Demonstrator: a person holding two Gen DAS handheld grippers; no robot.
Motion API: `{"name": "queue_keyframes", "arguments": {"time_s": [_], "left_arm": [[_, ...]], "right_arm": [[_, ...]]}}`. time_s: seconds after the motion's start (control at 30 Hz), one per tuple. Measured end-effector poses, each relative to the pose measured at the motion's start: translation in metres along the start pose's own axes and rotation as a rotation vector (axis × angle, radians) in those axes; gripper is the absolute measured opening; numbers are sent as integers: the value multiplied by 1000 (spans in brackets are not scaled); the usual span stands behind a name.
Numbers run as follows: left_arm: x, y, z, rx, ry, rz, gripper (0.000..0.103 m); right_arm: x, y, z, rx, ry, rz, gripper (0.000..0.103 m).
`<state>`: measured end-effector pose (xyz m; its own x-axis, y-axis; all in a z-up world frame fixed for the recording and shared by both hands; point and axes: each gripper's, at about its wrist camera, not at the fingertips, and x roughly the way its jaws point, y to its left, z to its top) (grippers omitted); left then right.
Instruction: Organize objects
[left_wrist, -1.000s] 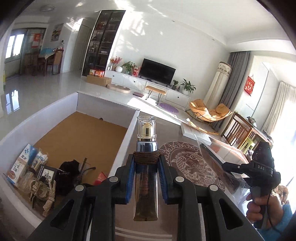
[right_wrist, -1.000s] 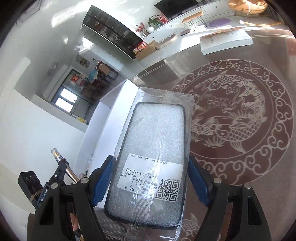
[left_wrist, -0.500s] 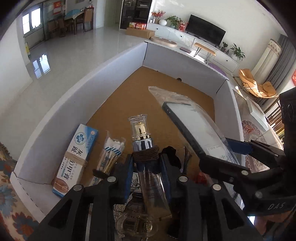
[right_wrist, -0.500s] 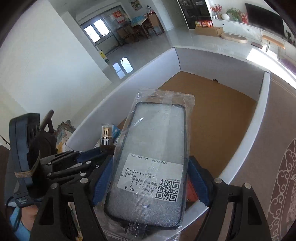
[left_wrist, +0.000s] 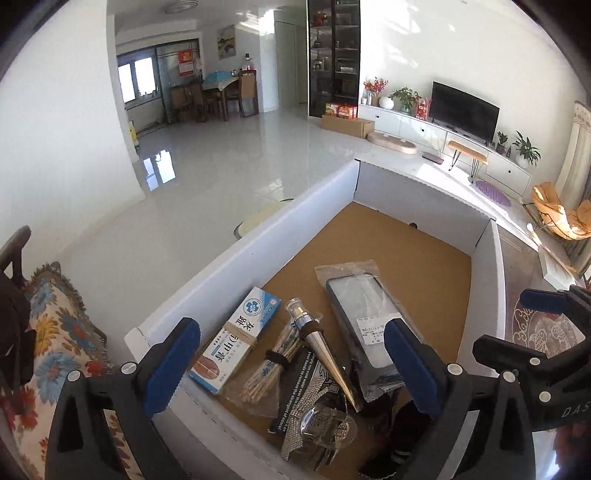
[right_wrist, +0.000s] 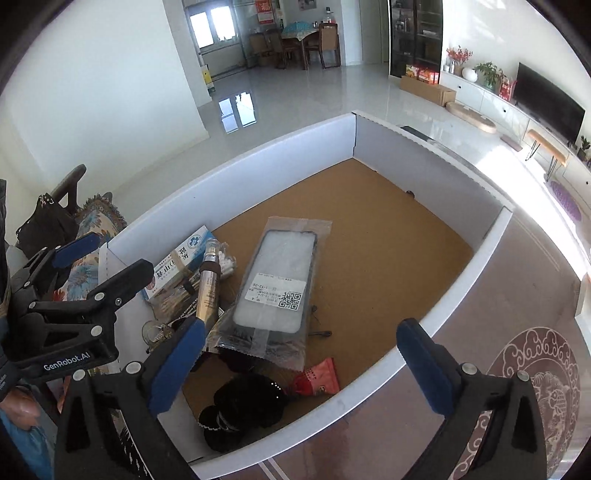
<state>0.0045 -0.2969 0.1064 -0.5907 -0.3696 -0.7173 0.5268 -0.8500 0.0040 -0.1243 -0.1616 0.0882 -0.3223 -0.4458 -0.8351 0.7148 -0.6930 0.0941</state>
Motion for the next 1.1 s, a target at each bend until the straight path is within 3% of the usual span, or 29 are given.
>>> {"name": "queue_keyframes", "arguments": {"time_s": [0.1, 0.23, 0.5, 1.1], "left_arm": [[-2, 3, -4, -71, 80, 6, 102], [5, 7, -11, -82, 138, -25, 101], [4, 2, -19, -20, 99, 45, 101], [0, 0, -24, -25, 47, 61, 102]], "right_arm": [[-7, -4, -4, -10, -4, -36, 103], [-5, -3, -7, -13, 5, -101, 103], [9, 3, -6, -18, 14, -106, 103], [23, 4, -7, -13, 15, -114, 103]]}}
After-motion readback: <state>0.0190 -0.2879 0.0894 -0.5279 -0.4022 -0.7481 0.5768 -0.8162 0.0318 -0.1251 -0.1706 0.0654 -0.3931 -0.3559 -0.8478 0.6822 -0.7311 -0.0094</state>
